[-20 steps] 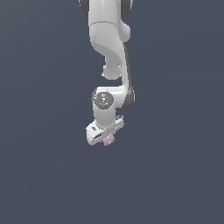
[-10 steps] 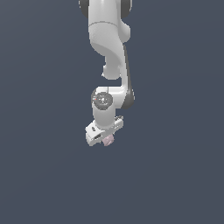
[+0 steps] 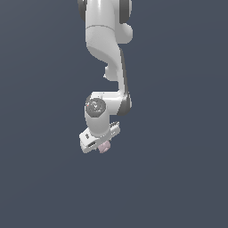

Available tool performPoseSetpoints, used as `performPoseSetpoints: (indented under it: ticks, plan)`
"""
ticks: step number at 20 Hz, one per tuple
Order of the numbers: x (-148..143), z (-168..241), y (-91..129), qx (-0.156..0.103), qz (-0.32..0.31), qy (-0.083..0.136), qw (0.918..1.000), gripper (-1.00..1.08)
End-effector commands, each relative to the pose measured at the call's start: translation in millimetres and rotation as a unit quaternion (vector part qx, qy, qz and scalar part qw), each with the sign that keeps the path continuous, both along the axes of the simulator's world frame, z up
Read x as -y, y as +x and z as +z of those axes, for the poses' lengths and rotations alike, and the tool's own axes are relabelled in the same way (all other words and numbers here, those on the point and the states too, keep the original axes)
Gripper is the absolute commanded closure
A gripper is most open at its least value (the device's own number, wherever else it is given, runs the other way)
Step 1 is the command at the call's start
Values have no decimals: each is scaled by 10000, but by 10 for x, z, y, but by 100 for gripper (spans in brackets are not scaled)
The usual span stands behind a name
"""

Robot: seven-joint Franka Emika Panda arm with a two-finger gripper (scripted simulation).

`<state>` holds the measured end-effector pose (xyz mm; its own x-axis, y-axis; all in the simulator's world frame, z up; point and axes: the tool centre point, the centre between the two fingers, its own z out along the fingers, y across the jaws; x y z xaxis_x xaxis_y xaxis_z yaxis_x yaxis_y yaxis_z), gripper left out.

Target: Pick up the object and move it to a goal position.

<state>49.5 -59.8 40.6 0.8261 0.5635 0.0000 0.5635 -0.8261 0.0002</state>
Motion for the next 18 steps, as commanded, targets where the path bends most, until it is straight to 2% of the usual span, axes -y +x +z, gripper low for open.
performPoseSetpoints:
  ticks: [1,9,18]
  plan:
    - [115,3,89,1,-1,-1,10000,108]
    - [382,4,314,0,0,1,10000,108]
    - [461,5,392,0,0,1,10000,108]
